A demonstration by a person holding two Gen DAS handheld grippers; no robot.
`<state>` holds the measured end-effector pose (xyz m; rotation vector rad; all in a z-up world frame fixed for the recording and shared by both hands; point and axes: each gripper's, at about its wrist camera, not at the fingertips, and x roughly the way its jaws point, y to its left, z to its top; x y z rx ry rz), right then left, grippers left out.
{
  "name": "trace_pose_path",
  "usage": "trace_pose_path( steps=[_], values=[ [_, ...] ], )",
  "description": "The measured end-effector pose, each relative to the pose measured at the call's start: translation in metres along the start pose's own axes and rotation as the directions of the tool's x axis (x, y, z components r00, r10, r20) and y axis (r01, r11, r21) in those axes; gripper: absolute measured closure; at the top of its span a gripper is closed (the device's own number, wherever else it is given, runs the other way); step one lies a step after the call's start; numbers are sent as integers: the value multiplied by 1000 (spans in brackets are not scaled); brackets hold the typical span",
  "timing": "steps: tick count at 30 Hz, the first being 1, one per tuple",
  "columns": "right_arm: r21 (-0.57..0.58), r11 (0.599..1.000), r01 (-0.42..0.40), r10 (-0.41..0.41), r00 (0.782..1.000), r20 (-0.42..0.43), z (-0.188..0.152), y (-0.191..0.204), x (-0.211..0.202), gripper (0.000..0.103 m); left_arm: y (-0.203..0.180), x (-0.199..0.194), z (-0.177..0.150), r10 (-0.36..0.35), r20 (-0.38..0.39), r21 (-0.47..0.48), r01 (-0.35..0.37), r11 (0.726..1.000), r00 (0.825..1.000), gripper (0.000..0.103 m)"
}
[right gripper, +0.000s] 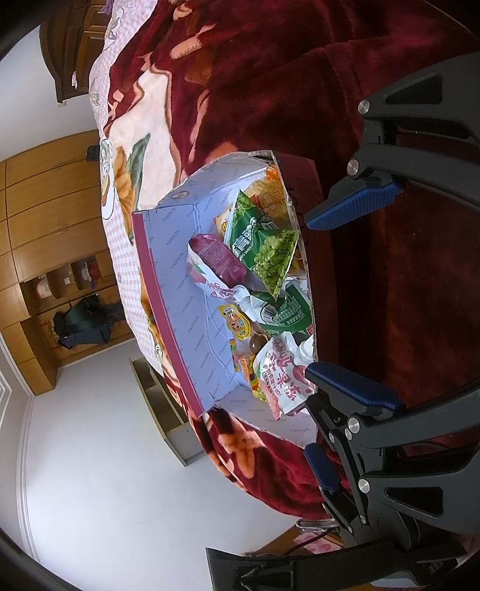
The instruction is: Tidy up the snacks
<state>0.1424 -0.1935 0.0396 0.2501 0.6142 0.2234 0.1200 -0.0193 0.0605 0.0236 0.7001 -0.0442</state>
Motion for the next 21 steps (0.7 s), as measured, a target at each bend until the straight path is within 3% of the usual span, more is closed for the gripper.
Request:
trace_pose_path(
  steps=[21],
  values=[
    [6, 1000, -2, 2, 1000, 4, -1, -2, -2, 27, -3, 0, -4, 7, -14, 8, -7, 1000, 1000, 32]
  ],
)
